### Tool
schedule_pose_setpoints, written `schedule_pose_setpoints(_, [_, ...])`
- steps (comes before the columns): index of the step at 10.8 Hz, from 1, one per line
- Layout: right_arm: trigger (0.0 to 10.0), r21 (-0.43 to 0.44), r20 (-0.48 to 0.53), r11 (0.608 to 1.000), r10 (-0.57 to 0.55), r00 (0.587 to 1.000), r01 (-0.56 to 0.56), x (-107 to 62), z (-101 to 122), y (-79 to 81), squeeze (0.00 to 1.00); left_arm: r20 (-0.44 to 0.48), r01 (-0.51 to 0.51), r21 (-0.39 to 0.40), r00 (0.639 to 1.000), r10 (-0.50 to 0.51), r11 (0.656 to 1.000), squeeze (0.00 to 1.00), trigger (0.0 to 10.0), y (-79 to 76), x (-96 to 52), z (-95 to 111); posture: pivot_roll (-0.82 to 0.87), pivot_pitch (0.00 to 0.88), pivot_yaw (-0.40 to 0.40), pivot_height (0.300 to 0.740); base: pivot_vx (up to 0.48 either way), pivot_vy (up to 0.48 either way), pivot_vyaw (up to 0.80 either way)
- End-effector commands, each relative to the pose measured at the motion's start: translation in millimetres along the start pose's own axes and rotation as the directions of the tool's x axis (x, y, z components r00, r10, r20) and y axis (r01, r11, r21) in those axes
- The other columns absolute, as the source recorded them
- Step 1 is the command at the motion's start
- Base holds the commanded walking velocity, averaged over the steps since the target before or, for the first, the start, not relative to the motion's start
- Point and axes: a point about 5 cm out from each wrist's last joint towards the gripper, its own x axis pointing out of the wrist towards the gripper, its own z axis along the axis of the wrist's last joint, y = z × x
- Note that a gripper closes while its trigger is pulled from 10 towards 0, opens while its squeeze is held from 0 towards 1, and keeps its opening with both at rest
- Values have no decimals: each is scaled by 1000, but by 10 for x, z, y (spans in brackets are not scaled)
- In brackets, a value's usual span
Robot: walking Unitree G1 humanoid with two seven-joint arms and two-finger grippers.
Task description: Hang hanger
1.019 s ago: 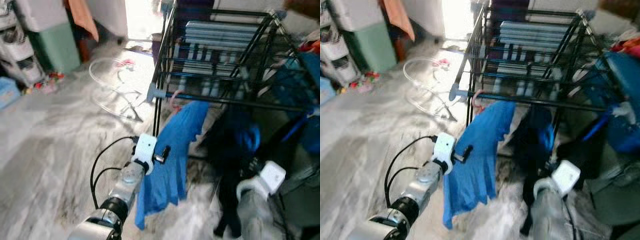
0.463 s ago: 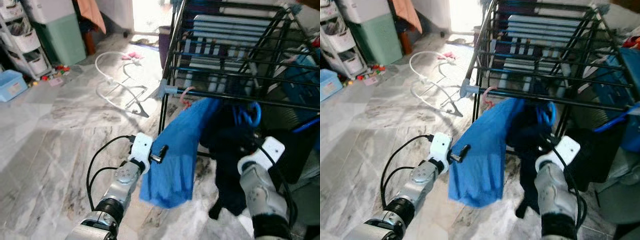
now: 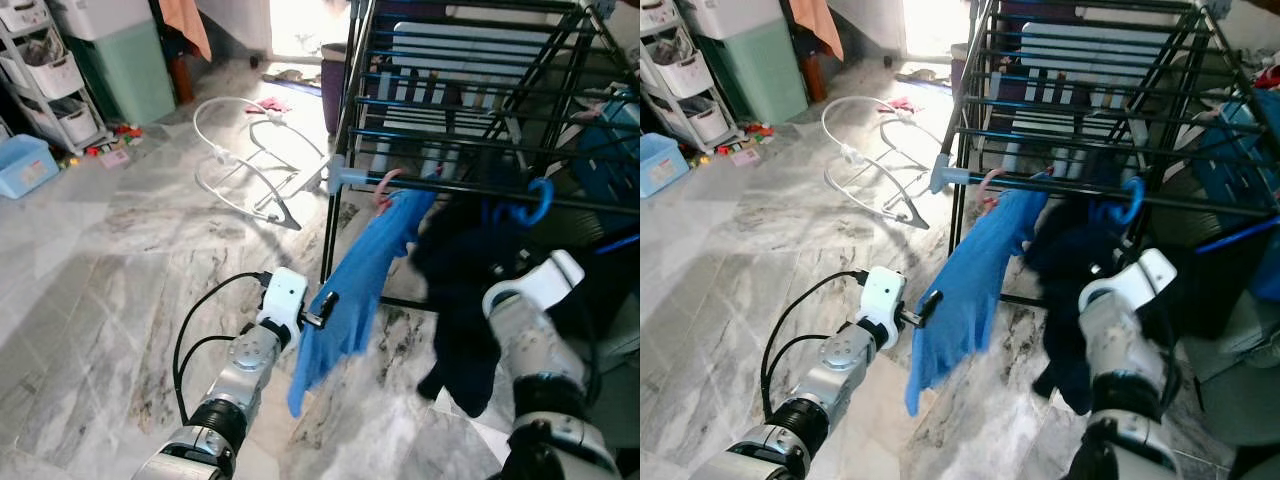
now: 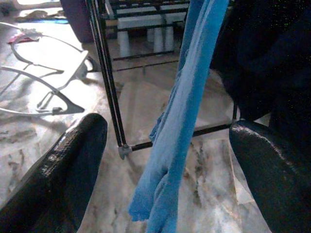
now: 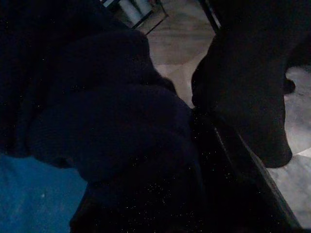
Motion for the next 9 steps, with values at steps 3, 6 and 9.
schedule_pose_setpoints(3, [10000, 28, 35, 998, 55, 998, -56, -54, 60, 178, 0, -19, -2, -7, 1000, 2, 1000, 0, 10000, -13, -24, -47, 92, 76, -57, 740, 0, 0, 0])
schedule_pose_setpoints(6, [10000, 18, -48, 999, 32, 998, -31, -102, -185, 48, 0, -26, 6, -4, 1000, -6, 1000, 0, 10000, -37, -15, -48, 80, 77, -56, 740, 0, 0, 0])
schedule_pose_setpoints(9, [10000, -1, -81, 1000, 3, 997, -3, -99, -310, -93, 0, -35, 15, -4, 999, -15, 1000, 0, 10000, -72, -6, -55, 75, 76, -53, 740, 0, 0, 0])
